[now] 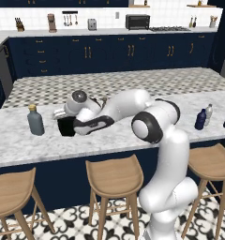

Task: Move the plastic bottles in the middle to the plastics group, and the glass bottles in the middle to the glass group.

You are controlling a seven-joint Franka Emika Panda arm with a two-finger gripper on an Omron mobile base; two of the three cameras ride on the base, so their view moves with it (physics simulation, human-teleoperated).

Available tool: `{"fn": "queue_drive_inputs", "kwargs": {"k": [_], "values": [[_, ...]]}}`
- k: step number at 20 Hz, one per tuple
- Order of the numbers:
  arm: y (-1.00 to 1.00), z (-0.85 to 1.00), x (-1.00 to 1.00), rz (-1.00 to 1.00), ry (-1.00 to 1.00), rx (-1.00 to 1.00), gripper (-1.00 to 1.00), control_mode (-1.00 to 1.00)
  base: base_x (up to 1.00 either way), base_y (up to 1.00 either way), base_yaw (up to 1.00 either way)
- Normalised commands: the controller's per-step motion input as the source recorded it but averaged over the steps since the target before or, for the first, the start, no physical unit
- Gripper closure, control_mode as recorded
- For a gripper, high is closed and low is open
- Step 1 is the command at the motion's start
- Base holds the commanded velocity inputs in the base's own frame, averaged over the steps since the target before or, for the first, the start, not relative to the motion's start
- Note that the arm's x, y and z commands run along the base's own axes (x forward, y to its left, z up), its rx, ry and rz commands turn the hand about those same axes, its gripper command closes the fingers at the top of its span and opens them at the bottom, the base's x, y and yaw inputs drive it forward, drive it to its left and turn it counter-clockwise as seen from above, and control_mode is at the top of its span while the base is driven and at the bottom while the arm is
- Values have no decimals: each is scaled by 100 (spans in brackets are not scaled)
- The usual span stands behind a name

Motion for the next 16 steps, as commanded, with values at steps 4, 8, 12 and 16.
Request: {"fn": "queue_drive_inputs", "kwargs": {"k": [4,8,12,16], "values": [[50,-24,-1,4,0,0,100,-100,0,0,0],[36,-18,0,4,0,0,100,-100,0,0,0],[46,-19,8,3,0,0,100,-100,0,0,0],[43,-19,18,1,-1,0,100,-100,0,0,0]]}}
